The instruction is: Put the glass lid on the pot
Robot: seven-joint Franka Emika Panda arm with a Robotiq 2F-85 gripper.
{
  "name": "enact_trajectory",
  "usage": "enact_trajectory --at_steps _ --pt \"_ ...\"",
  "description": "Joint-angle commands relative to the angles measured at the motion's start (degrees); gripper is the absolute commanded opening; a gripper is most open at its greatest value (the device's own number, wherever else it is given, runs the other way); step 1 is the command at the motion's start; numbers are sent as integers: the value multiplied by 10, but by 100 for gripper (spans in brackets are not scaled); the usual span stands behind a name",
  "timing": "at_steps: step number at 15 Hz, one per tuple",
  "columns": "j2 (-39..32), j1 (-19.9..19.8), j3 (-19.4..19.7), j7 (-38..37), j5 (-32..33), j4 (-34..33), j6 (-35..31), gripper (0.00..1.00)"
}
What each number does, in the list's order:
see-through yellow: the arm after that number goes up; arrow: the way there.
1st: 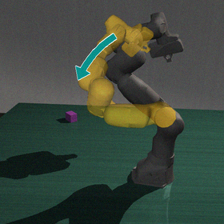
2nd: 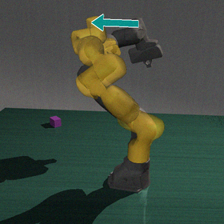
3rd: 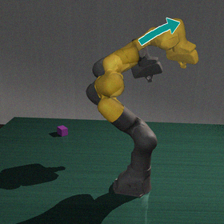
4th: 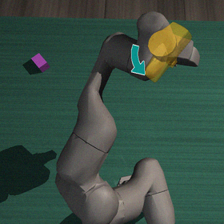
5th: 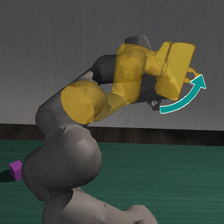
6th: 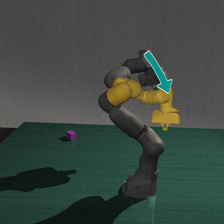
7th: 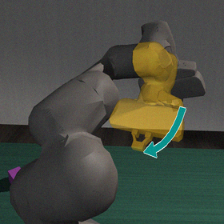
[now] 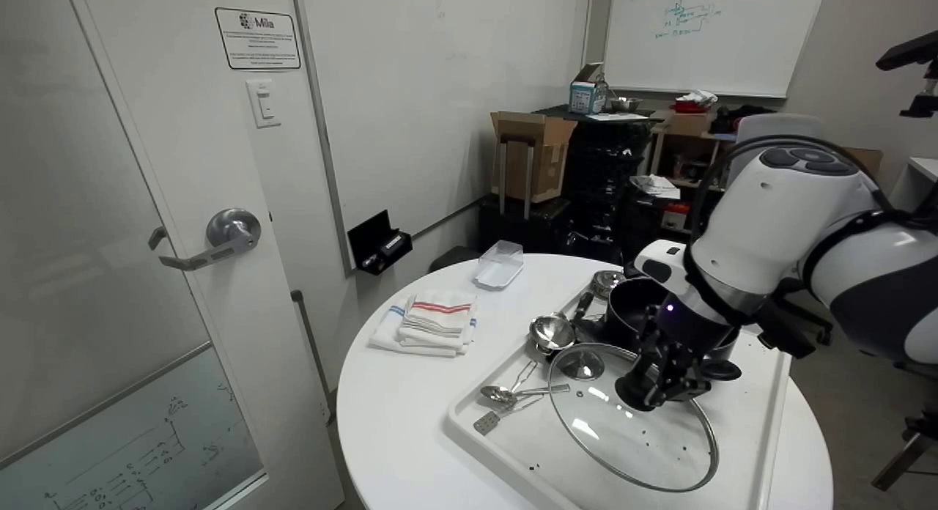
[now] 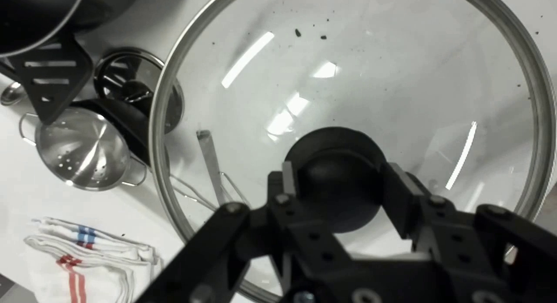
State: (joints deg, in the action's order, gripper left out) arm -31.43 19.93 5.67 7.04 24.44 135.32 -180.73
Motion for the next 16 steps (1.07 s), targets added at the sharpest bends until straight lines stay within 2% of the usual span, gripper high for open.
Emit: enact_trajectory --at_steps 1,6,11,16 --pt "56 -4 -1 2 2 28 21 24" --pt "101 -11 10 2 1 43 70 24" --pt "133 -41 23 2 -12 41 125 24" --pt "130 -114 8 9 -25 17 175 24"
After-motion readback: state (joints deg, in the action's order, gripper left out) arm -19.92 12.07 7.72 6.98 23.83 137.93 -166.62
